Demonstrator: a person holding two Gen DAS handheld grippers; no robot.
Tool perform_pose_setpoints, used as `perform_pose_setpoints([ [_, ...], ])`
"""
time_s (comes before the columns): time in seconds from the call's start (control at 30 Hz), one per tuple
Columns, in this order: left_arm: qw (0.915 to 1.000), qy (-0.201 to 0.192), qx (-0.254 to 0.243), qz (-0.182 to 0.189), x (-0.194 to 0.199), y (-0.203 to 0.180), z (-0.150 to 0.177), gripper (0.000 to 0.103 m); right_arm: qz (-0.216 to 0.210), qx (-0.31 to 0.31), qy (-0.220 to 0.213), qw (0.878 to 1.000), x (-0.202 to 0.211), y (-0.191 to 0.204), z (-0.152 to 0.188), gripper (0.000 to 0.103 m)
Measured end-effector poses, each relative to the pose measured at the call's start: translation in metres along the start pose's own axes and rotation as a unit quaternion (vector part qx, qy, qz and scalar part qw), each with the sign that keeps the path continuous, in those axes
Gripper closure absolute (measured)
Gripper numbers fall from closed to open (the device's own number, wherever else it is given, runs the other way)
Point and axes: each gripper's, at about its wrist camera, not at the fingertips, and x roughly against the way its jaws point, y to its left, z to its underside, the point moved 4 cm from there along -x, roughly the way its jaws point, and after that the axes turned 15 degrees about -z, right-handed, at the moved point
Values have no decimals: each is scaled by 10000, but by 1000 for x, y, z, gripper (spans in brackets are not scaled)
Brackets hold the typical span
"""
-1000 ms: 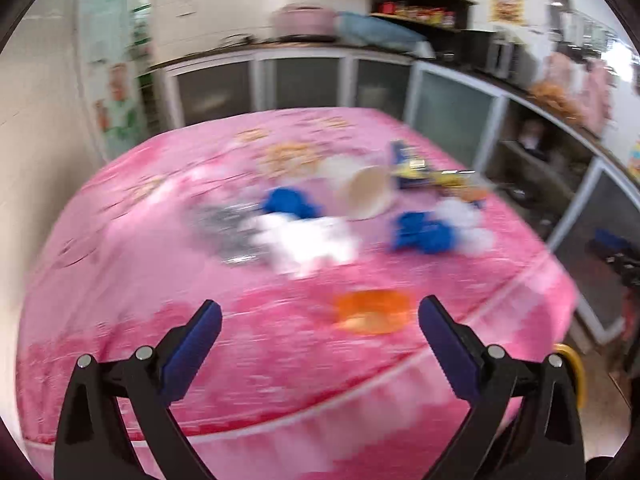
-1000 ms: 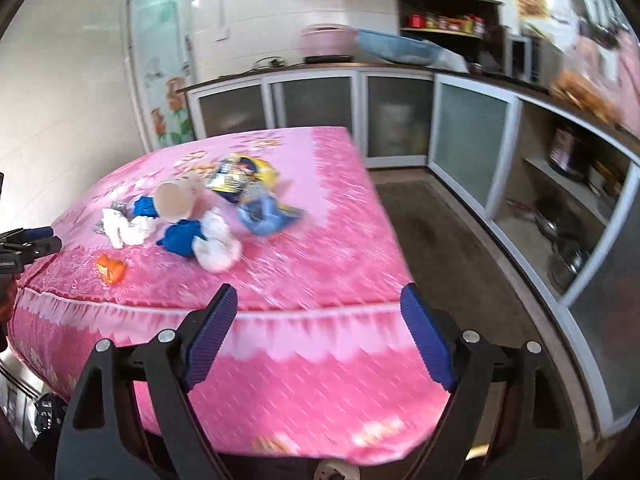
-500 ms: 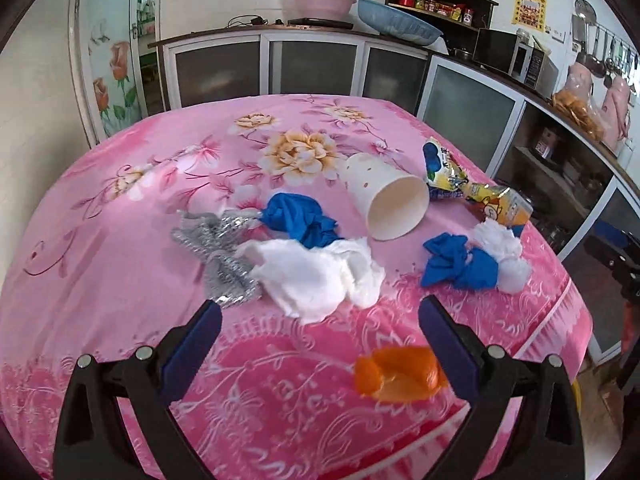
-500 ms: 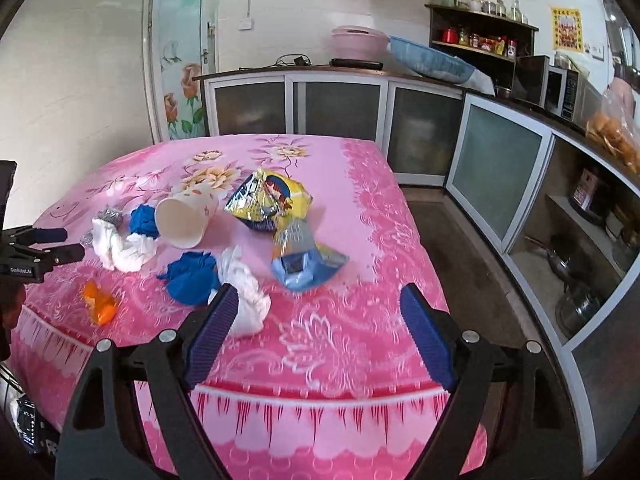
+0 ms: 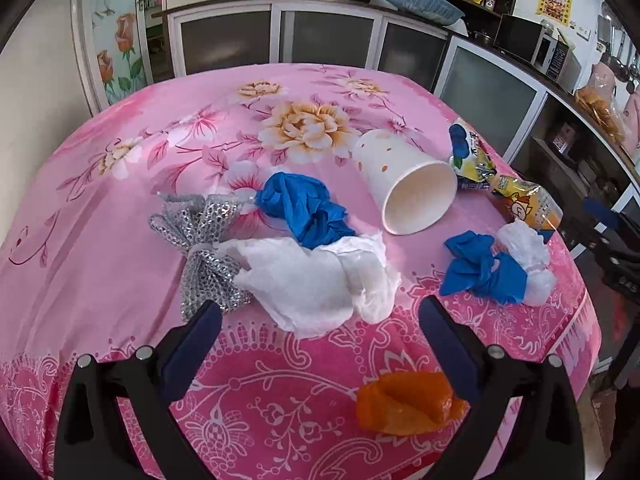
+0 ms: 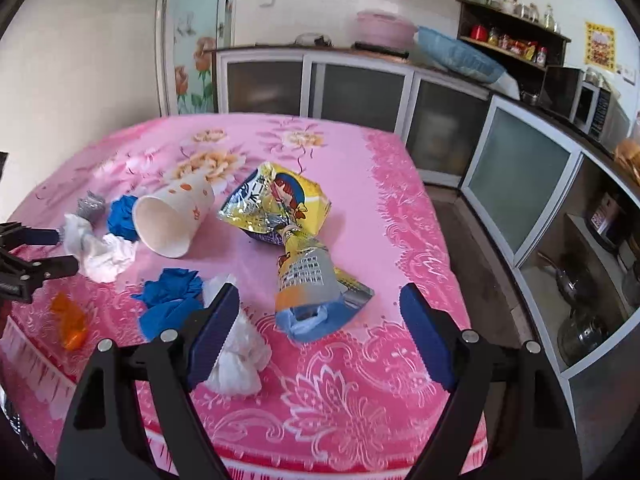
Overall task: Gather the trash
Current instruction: 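Grasp the white tissue with the left tool while the right tool grasps the yellow chip bag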
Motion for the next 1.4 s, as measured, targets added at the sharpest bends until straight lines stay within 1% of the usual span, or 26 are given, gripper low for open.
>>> perform_pose_setpoints([
  [0.17,9998,185,-88,45,-12,-8,-2,8,-21,-1,400,9992,-33,-7,-8,24],
  [0.23,9996,229,-114,72,-16,-11,-2,8,-107,-56,541,9985,-43,-10,-8,27],
  [0.27,9996,231,-113,110,-18,-11,-3,8,-124,-92,620,9980,-48,-11,-7,32],
  [0.33,9997,211,-56,147,-20,-10,-5,11,-144,-156,789,9967,-57,-14,-4,47],
  [0.37,9997,199,-18,171,-20,-10,-6,30,-223,-204,926,9952,-63,-14,-2,63],
  [0.4,9994,255,-18,219,-20,-10,-7,50,-256,-250,955,9948,-66,-14,-1,65],
  [0.43,9991,327,-6,281,-22,-9,-7,56,-273,-263,950,9948,-67,-13,0,67],
  [0.47,9987,376,23,334,-23,-8,-7,64,-287,-257,943,9948,-67,-12,0,67],
  [0.57,9989,357,46,315,-22,-6,-5,71,-429,-352,835,9950,-65,-11,0,70],
  [0.7,9983,224,152,509,-11,-1,-6,72,-447,-364,647,9962,-56,-9,-1,71],
  [0.77,9978,103,187,632,0,2,-6,72,-514,-374,547,9965,-48,-6,-2,71],
  [0.83,9975,-14,172,685,10,3,-7,72,-524,-393,473,9967,-41,-6,-4,71],
  [0.9,9964,-142,183,818,23,5,-7,72,-509,-420,403,9970,-36,-6,-6,71],
  [1.33,9917,-645,-178,1102,87,2,13,72,-331,-500,-50,9982,15,-8,-12,71],
  [1.4,9912,-763,-258,1047,99,2,19,72,-301,-482,-117,9983,24,-7,-11,71],
])
